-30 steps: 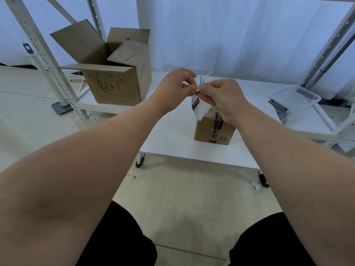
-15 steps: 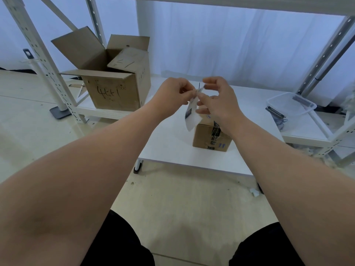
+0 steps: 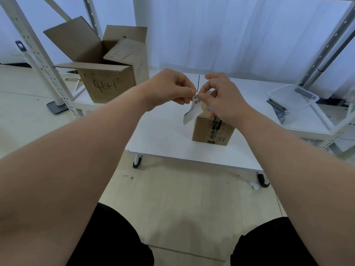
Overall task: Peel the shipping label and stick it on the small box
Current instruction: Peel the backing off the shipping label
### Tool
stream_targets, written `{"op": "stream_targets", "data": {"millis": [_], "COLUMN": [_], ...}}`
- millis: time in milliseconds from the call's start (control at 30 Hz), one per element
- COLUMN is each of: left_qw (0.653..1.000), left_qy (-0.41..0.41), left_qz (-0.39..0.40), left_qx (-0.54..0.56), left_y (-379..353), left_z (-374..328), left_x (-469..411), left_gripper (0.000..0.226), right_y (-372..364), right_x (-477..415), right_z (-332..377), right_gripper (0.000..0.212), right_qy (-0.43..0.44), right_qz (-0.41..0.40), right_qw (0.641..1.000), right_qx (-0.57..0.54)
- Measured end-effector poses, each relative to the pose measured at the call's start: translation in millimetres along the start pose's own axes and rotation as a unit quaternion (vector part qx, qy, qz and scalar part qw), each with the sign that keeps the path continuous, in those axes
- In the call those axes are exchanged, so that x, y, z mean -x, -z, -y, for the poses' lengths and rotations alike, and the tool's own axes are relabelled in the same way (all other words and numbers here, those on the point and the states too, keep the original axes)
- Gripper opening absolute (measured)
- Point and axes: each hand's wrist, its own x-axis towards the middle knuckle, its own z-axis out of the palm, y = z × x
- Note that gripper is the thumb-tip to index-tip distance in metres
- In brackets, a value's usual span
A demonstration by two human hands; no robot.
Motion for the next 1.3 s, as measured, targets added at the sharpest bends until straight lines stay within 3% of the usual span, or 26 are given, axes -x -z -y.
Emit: {"op": "stream_targets", "data": {"millis": [367,767,833,933,1000,1167,1300], "left_qw": [0.999,0.998,0.998,0.999,0.995,0.983,0.98], "left_qy": [0.025,0.027,0.027,0.036,0.045,0.038,0.036], "left_qz": [0.013,0.021,0.02,-0.006,-0.027,-0.024,-0.011], "left_qx": [-0.042,-0.061,-0.06,0.008,0.083,0.176,0.196], "left_y": [3.8,2.7,2.3,2.4,0.0,-6.3,-4.6], "left_z": [1.3,-0.5,0.0,2.8,5.1,6.2,9.5], "left_x": [-1.8,0.8,-0.2,-3.8,-5.8,-5.9,-5.7], "left_gripper": [0.015,0.011,0.01,0.009,0.009,0.009,0.009], "right_y": [0.7,1.9,-0.8,-3.5,-4.6,-6.8,-4.4], "right_x": [-3.7,-2.5,-2.1,-1.8,-2.7,-0.5,3.0], "right_z": [-1.7,3.6,2.4,2.8,5.9,13.1,10.3], "right_gripper": [0.024,0.006,0.005,0.021,0.017,0.01,0.008], "right_qy": [0.032,0.023,0.035,0.066,0.068,-0.007,-0.033], "right_qz": [0.025,0.034,0.008,-0.132,-0.18,-0.072,-0.049], "right_qw": [0.999,0.998,0.999,0.988,0.981,0.985,0.976], "right_qx": [0.037,0.047,0.041,0.044,-0.003,-0.159,-0.208]}}
